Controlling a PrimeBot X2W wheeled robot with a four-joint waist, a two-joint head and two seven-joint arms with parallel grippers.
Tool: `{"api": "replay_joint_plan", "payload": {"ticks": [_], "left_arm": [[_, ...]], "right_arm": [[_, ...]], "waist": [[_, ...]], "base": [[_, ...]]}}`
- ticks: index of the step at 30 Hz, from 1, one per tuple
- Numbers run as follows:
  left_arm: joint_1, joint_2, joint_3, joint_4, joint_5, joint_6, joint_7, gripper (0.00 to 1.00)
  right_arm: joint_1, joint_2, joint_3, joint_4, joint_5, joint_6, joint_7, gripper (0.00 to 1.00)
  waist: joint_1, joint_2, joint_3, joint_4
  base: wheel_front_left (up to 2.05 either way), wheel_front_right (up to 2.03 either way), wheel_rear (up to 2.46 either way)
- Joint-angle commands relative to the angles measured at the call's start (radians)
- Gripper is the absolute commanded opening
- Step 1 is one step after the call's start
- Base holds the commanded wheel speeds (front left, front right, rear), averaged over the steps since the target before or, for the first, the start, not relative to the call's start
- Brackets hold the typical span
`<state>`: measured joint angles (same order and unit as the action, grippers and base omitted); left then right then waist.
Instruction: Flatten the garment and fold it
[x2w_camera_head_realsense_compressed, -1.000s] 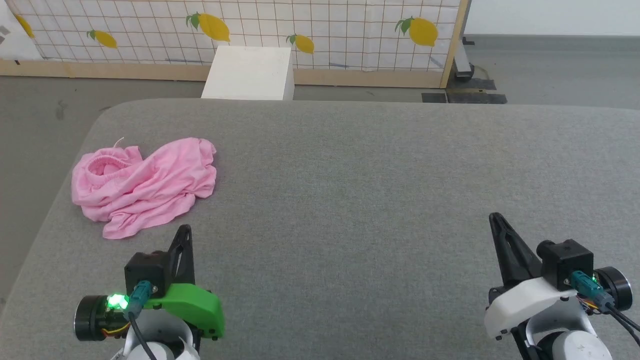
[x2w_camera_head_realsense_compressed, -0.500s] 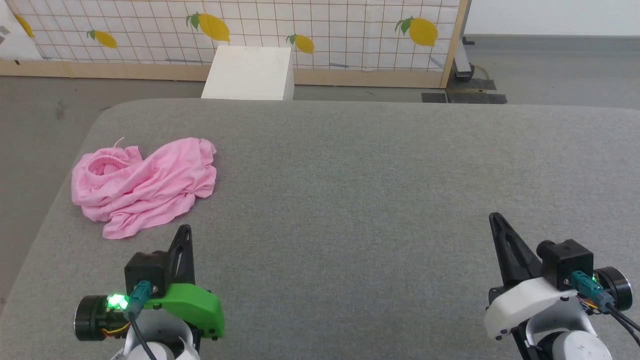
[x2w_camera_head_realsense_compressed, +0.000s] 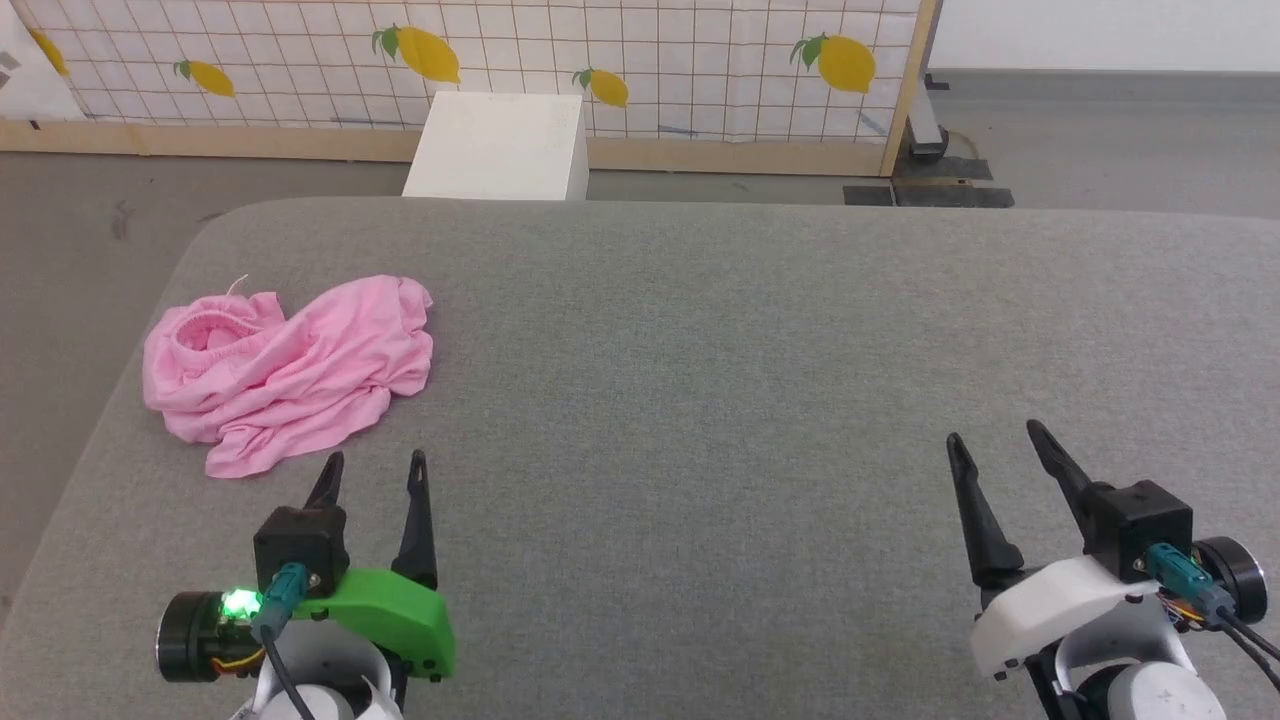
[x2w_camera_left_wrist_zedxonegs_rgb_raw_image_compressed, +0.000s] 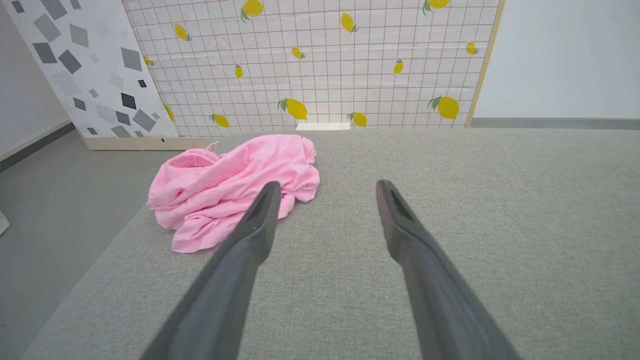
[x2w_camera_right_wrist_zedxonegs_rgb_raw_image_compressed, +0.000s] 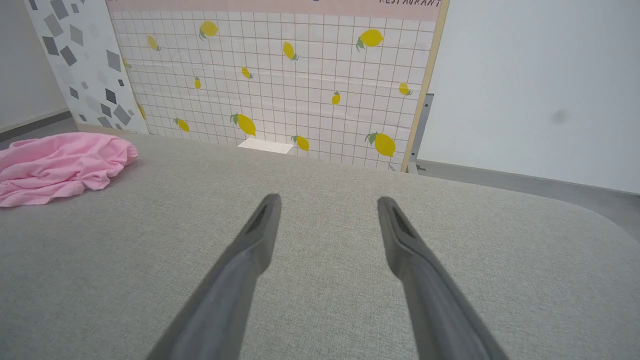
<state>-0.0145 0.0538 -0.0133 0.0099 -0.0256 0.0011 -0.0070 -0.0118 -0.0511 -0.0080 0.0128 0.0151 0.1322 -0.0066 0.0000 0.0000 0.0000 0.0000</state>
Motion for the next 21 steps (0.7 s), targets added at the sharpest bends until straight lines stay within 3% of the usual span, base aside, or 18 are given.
{"api": "replay_joint_plan", "payload": {"ticks": [1, 21], "left_arm": [[0.001, 0.000, -0.004, 0.005, -0.008, 0.004, -0.011, 1.00], [0.009, 0.000, -0.020, 0.028, -0.053, 0.020, -0.057, 1.00]], "right_arm": [[0.007, 0.000, -0.005, 0.006, 0.012, 0.000, -0.010, 1.00], [0.029, 0.000, -0.024, 0.033, 0.059, 0.000, -0.056, 1.00]], "waist": [[0.0000, 0.0000, 0.000, 0.000], [0.0000, 0.0000, -0.005, 0.076]], "base": [[0.00, 0.00, 0.00], [0.00, 0.00, 0.00]]}}
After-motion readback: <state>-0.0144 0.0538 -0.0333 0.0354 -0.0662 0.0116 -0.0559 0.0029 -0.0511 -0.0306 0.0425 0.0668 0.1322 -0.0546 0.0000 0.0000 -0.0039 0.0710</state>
